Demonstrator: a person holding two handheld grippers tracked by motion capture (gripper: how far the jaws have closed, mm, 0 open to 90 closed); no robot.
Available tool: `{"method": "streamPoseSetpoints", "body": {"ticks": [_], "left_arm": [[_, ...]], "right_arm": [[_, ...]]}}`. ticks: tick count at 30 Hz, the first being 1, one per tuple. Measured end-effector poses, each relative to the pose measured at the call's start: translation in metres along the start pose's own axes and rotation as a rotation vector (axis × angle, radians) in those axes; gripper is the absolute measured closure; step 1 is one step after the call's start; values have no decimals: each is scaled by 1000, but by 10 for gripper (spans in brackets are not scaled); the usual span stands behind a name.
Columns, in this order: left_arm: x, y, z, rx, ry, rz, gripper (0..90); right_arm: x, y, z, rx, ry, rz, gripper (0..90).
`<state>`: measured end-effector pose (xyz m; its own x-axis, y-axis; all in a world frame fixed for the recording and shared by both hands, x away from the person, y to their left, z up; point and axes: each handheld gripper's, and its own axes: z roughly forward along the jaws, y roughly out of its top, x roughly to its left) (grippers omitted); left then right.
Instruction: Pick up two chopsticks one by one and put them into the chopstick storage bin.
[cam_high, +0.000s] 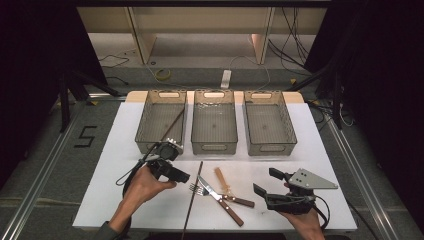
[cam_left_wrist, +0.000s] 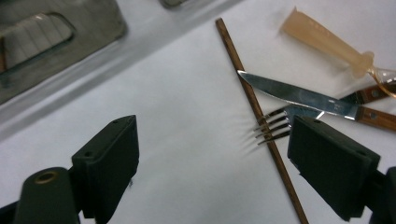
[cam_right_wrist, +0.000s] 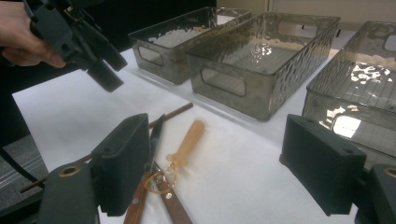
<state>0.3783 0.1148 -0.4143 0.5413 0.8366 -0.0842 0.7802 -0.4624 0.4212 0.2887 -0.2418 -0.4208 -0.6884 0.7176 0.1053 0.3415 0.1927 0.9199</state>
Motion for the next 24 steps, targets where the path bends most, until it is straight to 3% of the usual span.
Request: {"method": "streamPoseSetpoints", "body": {"ticks": [10,24], "left_arm": [[-19,-19,16,78,-9,29,161],[-33,-25,33,155,-34,59,183]], "right_arm": [[0,-1,1,8,2,1,242],[0,-1,2,12,3,-3,242]]}}
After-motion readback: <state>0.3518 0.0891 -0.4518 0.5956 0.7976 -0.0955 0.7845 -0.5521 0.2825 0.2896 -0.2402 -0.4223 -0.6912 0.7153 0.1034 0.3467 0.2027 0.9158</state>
